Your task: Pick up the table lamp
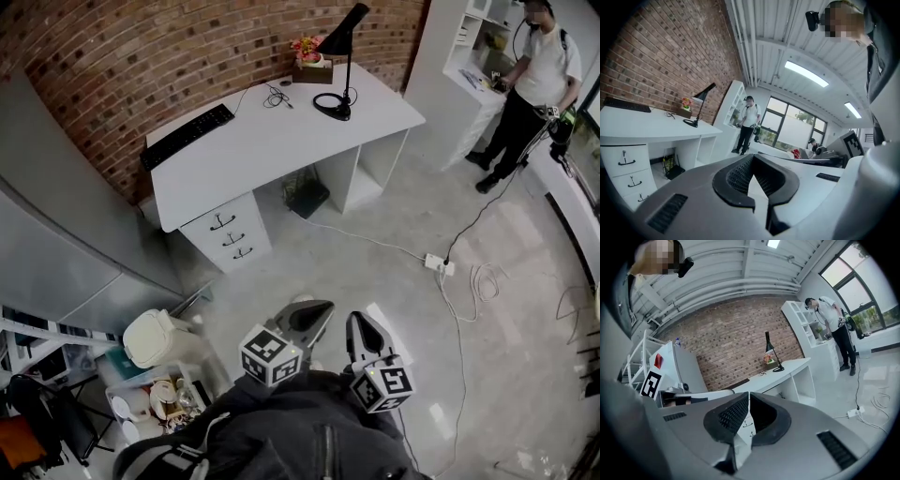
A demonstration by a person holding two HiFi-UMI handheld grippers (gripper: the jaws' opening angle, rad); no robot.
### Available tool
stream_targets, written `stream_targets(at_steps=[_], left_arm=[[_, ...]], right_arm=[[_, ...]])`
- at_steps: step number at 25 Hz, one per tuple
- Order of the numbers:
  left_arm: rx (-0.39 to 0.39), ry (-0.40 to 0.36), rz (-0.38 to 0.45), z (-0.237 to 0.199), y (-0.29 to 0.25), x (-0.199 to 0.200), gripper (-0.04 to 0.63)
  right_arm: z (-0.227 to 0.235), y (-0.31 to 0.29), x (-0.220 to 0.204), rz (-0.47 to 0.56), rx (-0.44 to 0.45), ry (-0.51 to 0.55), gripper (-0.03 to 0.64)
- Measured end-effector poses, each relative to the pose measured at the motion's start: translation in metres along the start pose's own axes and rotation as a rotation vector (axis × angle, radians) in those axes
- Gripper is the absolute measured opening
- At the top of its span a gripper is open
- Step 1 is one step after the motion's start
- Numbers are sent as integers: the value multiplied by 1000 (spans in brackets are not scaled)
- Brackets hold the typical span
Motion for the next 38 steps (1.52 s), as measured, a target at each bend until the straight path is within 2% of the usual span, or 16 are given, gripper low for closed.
stream_targets(at_steps=[6, 10, 16, 23, 38], left_arm=[[-13, 6, -12, -48, -36, 29, 8], [-41, -11, -10, -89, -70, 63, 8], [-118, -86, -16, -140, -116, 108, 8], [-142, -65, -26, -188, -152, 128, 8], [-164, -34, 4, -254, -187, 155, 8]], right_arm=[[22, -57, 22, 6, -13, -34, 14], [40, -107, 46, 22, -30, -29, 14], [65, -168, 81, 85, -72, -62, 14], [81, -221, 96, 102, -96, -116, 14], [96, -299, 109, 87, -99, -113, 14]])
Point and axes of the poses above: the fingertips, and each gripper's own axes: y backward along the fingers, z to its right, x out of its top, the point moved 10 cm from there along y, backward along the fingers, and after that the axes turned 6 degrees about x, right-handed, at the moved point
